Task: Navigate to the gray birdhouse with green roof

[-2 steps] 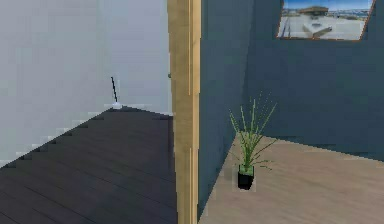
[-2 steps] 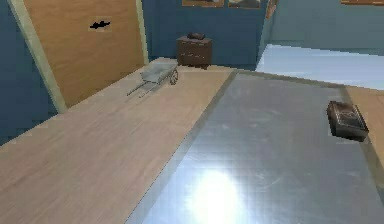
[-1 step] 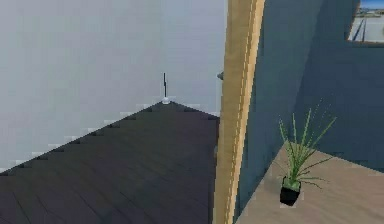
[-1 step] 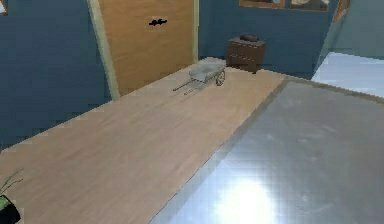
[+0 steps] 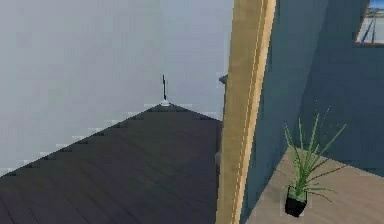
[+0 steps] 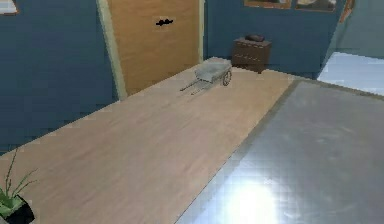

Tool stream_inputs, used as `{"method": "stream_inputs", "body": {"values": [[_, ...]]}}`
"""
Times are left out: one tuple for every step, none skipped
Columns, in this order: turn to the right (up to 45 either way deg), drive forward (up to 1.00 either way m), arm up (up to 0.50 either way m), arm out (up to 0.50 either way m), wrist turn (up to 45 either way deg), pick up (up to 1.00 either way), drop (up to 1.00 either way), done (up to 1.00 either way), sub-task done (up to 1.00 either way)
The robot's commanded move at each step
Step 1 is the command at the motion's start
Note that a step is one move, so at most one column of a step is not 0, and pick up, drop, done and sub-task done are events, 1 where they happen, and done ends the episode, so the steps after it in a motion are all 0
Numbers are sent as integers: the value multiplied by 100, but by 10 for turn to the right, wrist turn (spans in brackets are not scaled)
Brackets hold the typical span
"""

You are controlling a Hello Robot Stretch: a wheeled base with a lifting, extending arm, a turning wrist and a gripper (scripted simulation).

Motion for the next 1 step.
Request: {"method": "stream_inputs", "body": {"values": [[-450, 0, 0, 0, 0, 0, 0, 0, 0]]}}
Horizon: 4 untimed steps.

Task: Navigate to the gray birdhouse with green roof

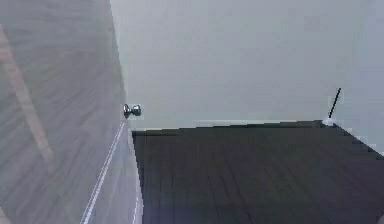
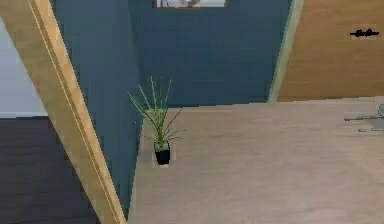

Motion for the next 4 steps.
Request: {"method": "stream_inputs", "body": {"values": [[0, 100, 0, 0, 0, 0, 0, 0, 0], [-30, 0, 0, 0, 0, 0, 0, 0, 0], [0, 40, 0, 0, 0, 0, 0, 0, 0], [-450, 0, 0, 0, 0, 0, 0, 0, 0]]}}
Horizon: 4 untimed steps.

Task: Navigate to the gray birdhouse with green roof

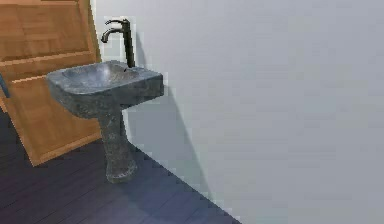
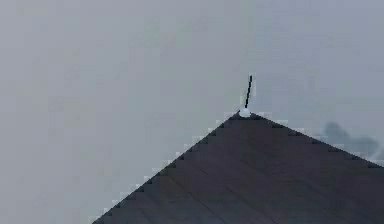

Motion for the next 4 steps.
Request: {"method": "stream_inputs", "body": {"values": [[-240, 0, 0, 0, 0, 0, 0, 0, 0], [0, 85, 0, 0, 0, 0, 0, 0, 0], [-450, 0, 0, 0, 0, 0, 0, 0, 0], [-450, 0, 0, 0, 0, 0, 0, 0, 0]]}}
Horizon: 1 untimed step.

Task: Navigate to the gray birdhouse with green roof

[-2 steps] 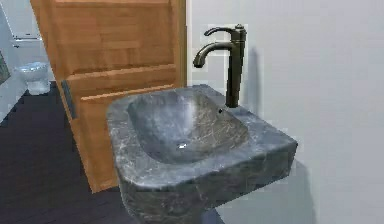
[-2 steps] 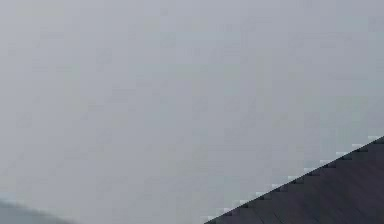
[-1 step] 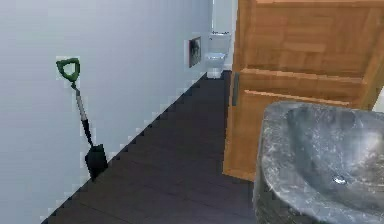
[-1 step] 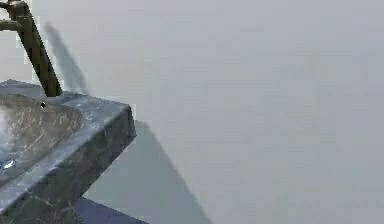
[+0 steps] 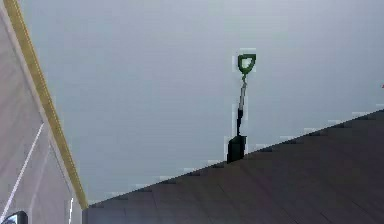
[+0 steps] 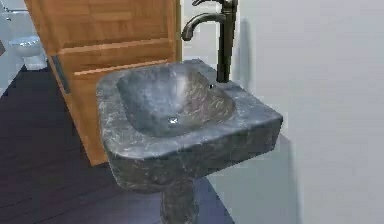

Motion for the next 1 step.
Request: {"method": "stream_inputs", "body": {"values": [[0, 50, 0, 0, 0, 0, 0, 0, 0]]}}
